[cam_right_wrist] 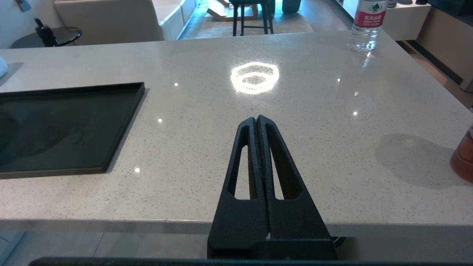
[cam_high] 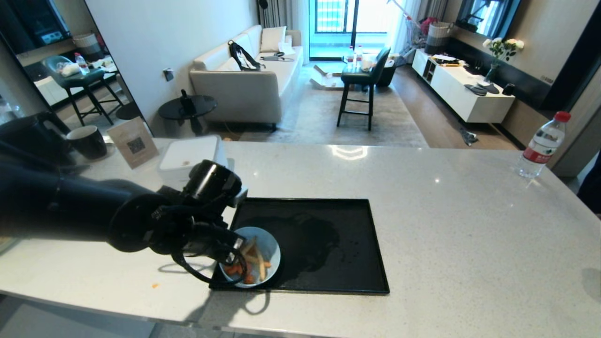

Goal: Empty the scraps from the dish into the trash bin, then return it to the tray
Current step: Move the bowl over the trash can

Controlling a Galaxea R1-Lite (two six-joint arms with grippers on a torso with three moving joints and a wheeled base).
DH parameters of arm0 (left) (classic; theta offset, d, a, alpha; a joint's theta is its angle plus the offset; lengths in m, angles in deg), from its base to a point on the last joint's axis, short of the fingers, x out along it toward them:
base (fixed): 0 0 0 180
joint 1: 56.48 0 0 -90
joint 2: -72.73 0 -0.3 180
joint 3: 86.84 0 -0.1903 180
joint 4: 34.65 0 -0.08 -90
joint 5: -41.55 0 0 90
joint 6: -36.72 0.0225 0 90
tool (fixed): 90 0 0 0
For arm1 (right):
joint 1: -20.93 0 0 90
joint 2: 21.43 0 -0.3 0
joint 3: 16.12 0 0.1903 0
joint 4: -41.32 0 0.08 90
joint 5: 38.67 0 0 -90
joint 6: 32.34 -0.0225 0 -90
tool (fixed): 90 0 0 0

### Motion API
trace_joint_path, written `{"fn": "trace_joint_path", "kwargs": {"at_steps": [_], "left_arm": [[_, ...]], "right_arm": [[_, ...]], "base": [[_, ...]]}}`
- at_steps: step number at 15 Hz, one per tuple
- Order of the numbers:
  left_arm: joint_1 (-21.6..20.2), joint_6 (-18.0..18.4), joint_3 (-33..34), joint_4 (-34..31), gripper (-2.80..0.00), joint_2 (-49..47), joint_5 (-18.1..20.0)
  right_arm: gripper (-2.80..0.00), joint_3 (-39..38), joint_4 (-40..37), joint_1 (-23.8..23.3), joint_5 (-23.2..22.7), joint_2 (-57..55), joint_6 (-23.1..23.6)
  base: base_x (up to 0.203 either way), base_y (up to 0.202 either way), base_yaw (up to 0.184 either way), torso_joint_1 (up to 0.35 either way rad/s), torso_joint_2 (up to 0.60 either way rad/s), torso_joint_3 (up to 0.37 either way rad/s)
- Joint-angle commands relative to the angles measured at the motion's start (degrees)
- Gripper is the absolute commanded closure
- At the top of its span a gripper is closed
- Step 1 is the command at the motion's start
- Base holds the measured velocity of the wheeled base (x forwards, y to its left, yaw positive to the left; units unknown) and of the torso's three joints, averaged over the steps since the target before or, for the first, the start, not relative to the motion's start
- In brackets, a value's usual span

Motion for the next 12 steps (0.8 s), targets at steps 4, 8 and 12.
{"fn": "trace_joint_path", "kwargs": {"at_steps": [4,8,12], "left_arm": [[1.37,-1.70,0.05,-3.10,0.00,3.80,3.21],[2.30,-3.37,-0.12,-3.19,0.00,5.36,3.36],[3.46,-3.74,-0.13,-8.10,0.00,7.59,4.16]], "right_arm": [[0.00,0.00,0.07,0.00,0.03,0.00,-0.01],[0.00,0.00,0.07,0.00,0.03,0.00,-0.01],[0.00,0.00,0.07,0.00,0.03,0.00,-0.01]], "base": [[0.000,0.000,0.000,0.000,0.00,0.000],[0.000,0.000,0.000,0.000,0.00,0.000],[0.000,0.000,0.000,0.000,0.00,0.000]]}}
